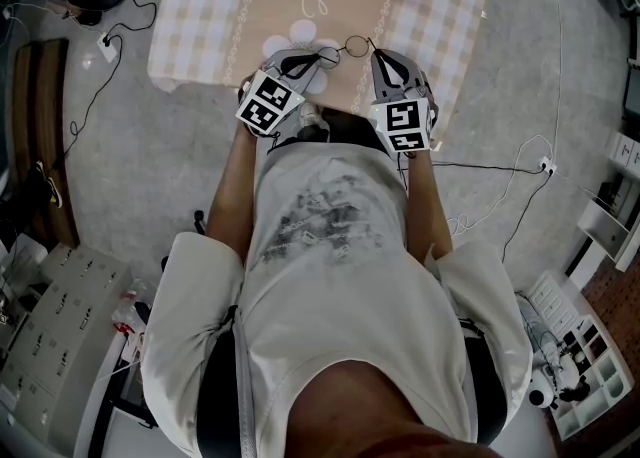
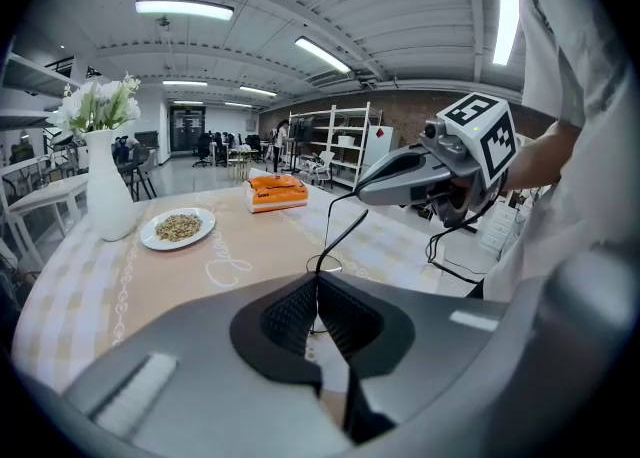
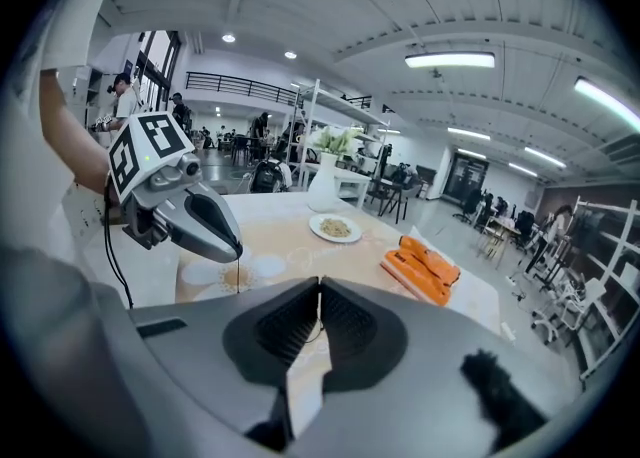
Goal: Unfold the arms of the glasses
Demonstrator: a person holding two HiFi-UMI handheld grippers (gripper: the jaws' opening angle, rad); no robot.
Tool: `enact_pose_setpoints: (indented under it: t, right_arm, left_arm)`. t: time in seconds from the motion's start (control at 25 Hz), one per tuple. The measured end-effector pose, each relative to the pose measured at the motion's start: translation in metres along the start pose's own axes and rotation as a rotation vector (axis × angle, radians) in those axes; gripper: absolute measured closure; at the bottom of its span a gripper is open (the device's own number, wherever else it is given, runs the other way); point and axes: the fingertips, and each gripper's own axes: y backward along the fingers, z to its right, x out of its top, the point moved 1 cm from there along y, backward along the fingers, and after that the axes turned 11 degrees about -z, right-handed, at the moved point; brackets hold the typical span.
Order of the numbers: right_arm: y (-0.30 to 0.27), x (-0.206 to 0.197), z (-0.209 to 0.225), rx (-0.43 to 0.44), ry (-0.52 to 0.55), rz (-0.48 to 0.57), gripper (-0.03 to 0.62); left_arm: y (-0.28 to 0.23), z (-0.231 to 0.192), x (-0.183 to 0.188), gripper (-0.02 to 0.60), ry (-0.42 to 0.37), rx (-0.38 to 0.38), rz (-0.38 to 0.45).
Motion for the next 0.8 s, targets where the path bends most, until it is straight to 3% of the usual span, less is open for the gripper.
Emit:
enact_pose_setpoints:
  t: [0.8]
  right_arm:
    - [0.002,-0.007,0.014,-0.002,-0.153,0.029,0.571]
  left_arm:
    - [0.002,-0.006,0.0,0.568,0.011,0.01,0.011]
